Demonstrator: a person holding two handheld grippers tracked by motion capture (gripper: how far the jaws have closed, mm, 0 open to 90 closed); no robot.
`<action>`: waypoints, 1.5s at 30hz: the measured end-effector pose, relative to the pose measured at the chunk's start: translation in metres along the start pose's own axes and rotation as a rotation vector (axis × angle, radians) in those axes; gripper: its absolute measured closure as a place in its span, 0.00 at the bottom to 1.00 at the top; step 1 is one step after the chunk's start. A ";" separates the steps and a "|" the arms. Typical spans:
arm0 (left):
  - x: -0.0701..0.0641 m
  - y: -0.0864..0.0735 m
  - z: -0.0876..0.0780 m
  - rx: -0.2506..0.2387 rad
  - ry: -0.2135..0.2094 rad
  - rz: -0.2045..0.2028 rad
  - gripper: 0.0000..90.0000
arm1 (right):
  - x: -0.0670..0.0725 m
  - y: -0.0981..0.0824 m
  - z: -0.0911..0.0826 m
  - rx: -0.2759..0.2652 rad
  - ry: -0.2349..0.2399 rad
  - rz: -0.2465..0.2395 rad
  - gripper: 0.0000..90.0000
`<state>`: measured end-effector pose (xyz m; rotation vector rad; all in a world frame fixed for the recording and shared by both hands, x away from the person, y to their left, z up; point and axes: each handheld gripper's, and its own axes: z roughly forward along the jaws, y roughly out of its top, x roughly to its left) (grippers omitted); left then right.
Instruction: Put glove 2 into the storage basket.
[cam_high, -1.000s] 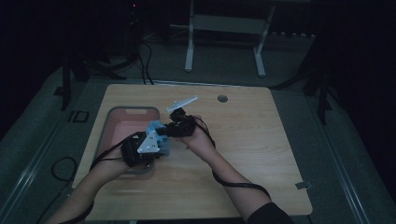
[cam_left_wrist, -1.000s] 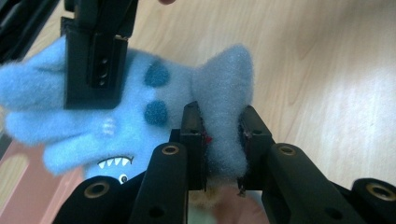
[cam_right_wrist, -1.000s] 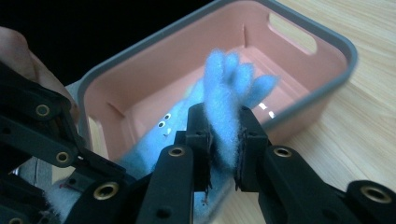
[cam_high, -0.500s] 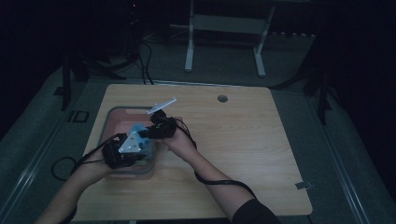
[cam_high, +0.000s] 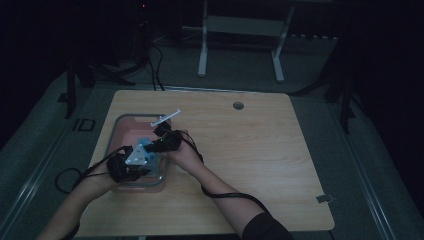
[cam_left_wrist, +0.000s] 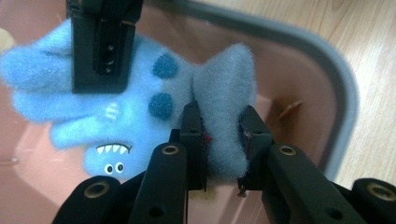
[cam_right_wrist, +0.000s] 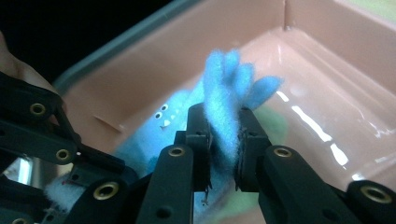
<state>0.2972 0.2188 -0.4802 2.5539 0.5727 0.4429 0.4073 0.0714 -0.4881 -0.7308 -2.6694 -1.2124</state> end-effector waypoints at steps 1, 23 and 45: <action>0.000 0.000 0.002 0.006 -0.002 0.000 0.85 | 0.000 0.000 0.000 0.000 0.000 0.000 0.88; 0.009 0.000 0.013 0.008 0.033 -0.092 0.41 | -0.011 0.005 -0.004 -0.007 -0.074 -0.021 0.49; -0.002 0.032 -0.009 -0.191 0.000 -0.217 0.03 | -0.010 -0.015 -0.068 -0.059 -0.044 -0.086 0.19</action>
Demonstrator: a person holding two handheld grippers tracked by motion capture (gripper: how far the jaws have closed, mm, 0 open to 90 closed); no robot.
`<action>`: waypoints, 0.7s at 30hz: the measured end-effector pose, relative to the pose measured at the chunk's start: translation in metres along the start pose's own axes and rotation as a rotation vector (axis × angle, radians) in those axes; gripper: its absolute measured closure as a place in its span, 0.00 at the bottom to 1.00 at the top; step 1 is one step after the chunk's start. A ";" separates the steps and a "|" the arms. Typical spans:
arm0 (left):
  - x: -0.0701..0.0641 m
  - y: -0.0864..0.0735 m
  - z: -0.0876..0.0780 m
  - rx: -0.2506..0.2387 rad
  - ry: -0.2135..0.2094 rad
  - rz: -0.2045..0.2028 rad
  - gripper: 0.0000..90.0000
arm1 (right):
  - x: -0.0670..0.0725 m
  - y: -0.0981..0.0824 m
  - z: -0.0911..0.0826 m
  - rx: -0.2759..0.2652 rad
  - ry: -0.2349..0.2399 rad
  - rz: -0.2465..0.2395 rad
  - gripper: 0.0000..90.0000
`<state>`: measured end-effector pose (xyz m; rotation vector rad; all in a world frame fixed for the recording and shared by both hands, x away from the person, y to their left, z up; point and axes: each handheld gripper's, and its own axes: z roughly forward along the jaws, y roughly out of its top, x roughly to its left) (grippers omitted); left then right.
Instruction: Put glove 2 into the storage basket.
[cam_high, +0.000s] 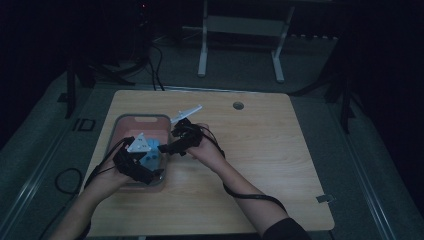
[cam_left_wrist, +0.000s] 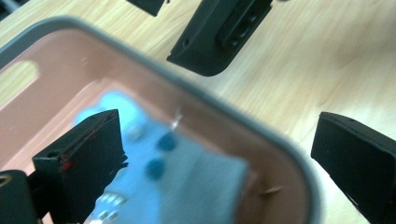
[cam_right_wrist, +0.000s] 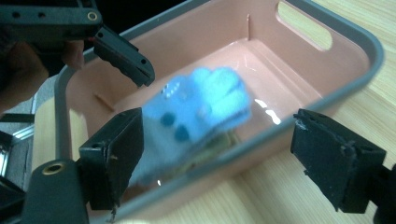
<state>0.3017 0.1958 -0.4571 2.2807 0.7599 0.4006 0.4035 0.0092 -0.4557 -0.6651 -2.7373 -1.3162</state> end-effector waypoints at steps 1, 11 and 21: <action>-0.002 0.002 0.001 -0.005 -0.007 -0.002 0.03 | 0.000 -0.003 -0.004 -0.001 0.001 0.000 0.19; -0.022 0.017 0.014 -0.059 -0.080 -0.007 0.03 | -0.005 -0.034 -0.032 0.006 0.007 0.000 0.19; -0.047 0.032 0.027 -0.076 -0.119 0.027 0.03 | -0.015 -0.064 -0.048 0.020 0.003 0.019 0.19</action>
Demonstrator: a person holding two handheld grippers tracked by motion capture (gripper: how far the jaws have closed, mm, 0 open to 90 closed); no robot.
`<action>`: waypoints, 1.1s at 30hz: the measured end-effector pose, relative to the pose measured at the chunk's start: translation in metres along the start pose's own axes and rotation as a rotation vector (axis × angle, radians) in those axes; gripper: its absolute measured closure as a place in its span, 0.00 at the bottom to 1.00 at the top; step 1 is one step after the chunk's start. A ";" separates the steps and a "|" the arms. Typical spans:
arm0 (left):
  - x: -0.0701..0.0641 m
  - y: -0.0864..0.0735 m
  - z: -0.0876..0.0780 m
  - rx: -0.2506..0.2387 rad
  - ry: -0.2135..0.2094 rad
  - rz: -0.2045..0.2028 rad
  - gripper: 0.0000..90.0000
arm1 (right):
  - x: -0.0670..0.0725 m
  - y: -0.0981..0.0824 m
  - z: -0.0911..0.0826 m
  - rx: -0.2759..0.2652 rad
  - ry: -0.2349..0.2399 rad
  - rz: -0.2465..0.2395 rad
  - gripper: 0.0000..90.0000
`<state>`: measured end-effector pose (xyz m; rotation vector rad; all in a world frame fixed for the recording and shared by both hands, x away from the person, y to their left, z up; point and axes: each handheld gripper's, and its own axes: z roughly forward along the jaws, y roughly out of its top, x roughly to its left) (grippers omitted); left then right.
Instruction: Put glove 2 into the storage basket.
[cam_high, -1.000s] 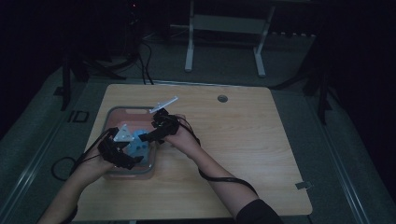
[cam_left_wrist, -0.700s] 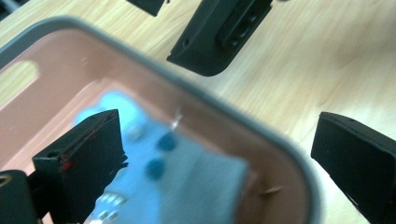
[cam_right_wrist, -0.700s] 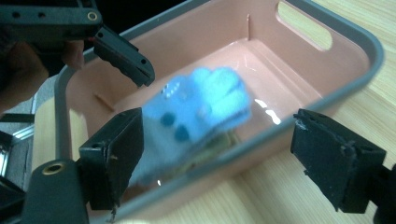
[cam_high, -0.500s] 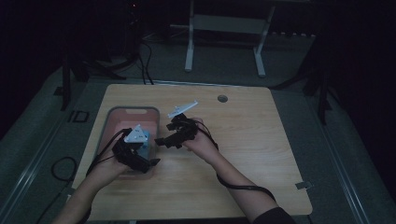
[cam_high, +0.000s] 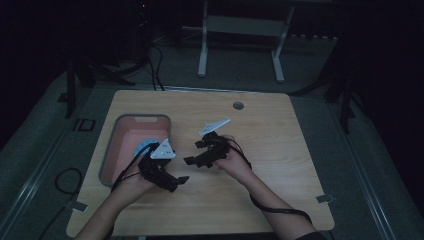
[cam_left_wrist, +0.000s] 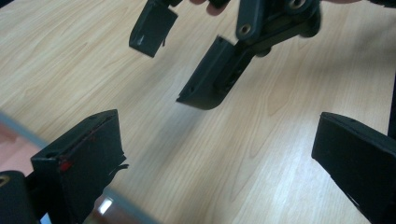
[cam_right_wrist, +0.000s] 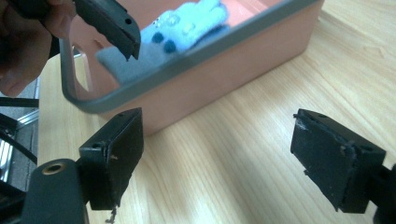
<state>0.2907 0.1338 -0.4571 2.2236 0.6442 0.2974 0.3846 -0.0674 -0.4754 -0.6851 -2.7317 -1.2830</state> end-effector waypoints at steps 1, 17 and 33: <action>-0.004 0.002 0.003 0.004 -0.006 0.013 0.03 | -0.001 -0.002 -0.001 0.001 0.002 0.003 0.19; -0.045 0.017 0.040 -0.017 -0.084 0.101 0.03 | -0.014 -0.047 -0.026 -0.019 -0.022 0.012 0.17; -0.061 0.010 0.073 -0.016 -0.156 0.126 0.03 | -0.022 -0.105 -0.036 -0.010 -0.046 0.000 0.16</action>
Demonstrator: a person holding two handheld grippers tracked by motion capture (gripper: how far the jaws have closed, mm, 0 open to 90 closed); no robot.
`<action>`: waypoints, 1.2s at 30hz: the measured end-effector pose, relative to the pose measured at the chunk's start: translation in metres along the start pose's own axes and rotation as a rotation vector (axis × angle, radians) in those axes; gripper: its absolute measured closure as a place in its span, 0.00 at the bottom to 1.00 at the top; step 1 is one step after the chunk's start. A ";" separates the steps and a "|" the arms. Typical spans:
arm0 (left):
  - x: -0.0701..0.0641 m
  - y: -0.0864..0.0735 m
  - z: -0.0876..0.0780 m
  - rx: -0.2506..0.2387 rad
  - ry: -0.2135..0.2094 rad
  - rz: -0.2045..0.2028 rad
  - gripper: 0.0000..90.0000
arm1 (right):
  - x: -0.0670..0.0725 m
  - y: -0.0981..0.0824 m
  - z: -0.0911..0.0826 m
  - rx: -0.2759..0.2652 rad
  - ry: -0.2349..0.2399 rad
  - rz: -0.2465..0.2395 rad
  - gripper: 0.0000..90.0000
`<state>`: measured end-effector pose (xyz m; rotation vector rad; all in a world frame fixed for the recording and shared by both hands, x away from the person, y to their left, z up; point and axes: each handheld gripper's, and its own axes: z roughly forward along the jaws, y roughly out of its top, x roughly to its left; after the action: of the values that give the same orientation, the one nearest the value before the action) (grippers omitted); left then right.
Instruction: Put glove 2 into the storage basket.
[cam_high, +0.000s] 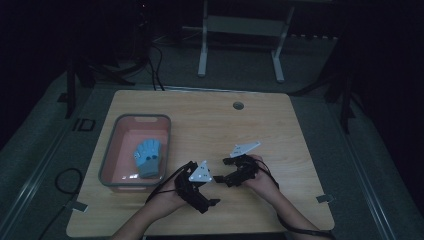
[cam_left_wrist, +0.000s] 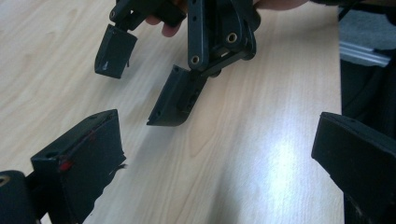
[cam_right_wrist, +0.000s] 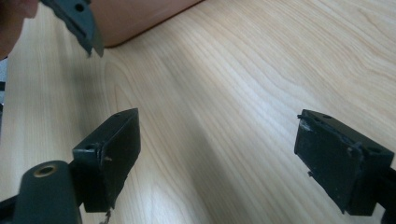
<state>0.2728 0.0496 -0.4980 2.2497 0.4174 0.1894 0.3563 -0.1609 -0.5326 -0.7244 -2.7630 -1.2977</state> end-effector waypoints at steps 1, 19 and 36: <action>-0.001 -0.001 0.003 0.002 -0.006 -0.003 0.03 | 0.000 0.000 0.000 0.000 0.000 0.000 0.16; -0.013 -0.014 0.040 0.011 -0.082 0.054 0.03 | -0.005 -0.038 -0.020 -0.026 -0.052 0.022 0.16; -0.016 -0.029 0.050 -0.019 -0.131 0.049 0.03 | -0.009 -0.072 -0.041 -0.081 -0.046 0.083 0.15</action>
<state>0.2646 0.0265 -0.5525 2.2399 0.2895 0.0703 0.3275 -0.2338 -0.5596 -0.8754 -2.6962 -1.4017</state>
